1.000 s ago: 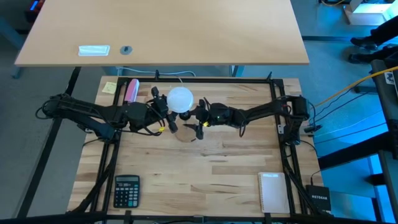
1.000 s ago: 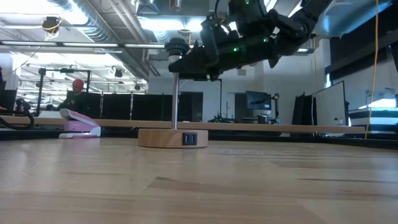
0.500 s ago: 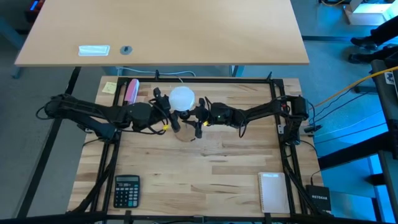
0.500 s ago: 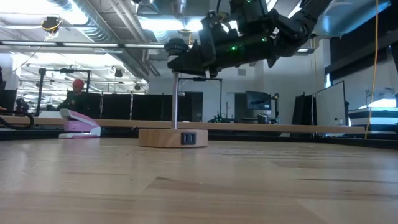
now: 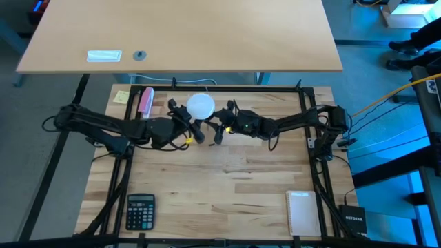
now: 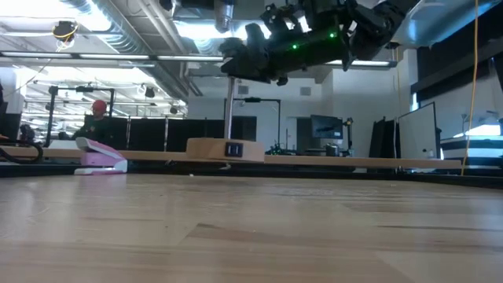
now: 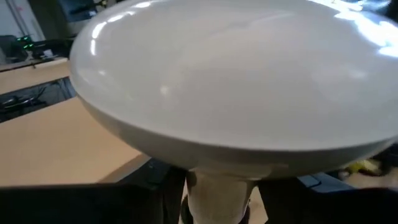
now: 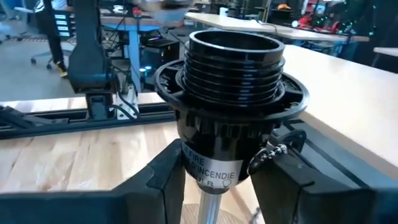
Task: Screw lightbulb
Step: Insert the lightbulb into the desk lamp
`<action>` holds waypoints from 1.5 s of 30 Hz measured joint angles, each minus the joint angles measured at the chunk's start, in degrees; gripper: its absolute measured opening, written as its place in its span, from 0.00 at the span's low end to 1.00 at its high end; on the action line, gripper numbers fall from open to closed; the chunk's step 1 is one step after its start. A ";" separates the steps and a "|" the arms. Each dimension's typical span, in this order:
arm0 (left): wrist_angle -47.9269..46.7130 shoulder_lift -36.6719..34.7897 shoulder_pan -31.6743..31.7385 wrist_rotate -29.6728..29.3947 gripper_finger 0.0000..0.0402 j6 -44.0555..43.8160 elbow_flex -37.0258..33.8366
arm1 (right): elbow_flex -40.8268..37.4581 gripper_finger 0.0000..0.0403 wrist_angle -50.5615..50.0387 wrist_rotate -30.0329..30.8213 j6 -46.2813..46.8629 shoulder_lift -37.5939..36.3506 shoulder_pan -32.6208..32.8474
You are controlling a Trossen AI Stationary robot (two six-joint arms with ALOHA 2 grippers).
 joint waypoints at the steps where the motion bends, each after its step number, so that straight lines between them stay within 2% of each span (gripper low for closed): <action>1: 1.48 0.63 0.16 -0.21 0.38 -0.13 0.00 | 0.00 0.38 -0.20 0.25 0.56 0.00 0.00; 9: 8.49 5.23 0.76 -3.06 0.38 3.53 0.00 | 0.00 0.38 -0.72 0.20 1.10 0.00 0.00; 18: 8.32 5.90 2.16 -3.07 0.38 3.53 0.00 | 0.00 0.38 -1.00 -0.57 1.04 0.00 0.00; 23: 7.39 5.88 3.36 1.57 0.38 1.62 0.00 | 0.00 0.38 -0.94 -1.53 0.90 0.00 0.00; 34: 1.95 5.64 4.05 2.63 0.38 0.09 0.00 | 0.00 0.38 -1.54 -2.42 0.76 0.00 0.00; 40: 1.23 5.51 4.09 5.97 0.38 0.05 0.07 | 0.00 0.38 -2.09 -2.80 0.73 -0.52 0.00; 45: 0.90 3.99 4.07 9.23 0.37 0.00 0.20 | -0.07 0.38 -3.33 -6.03 0.69 -2.62 0.00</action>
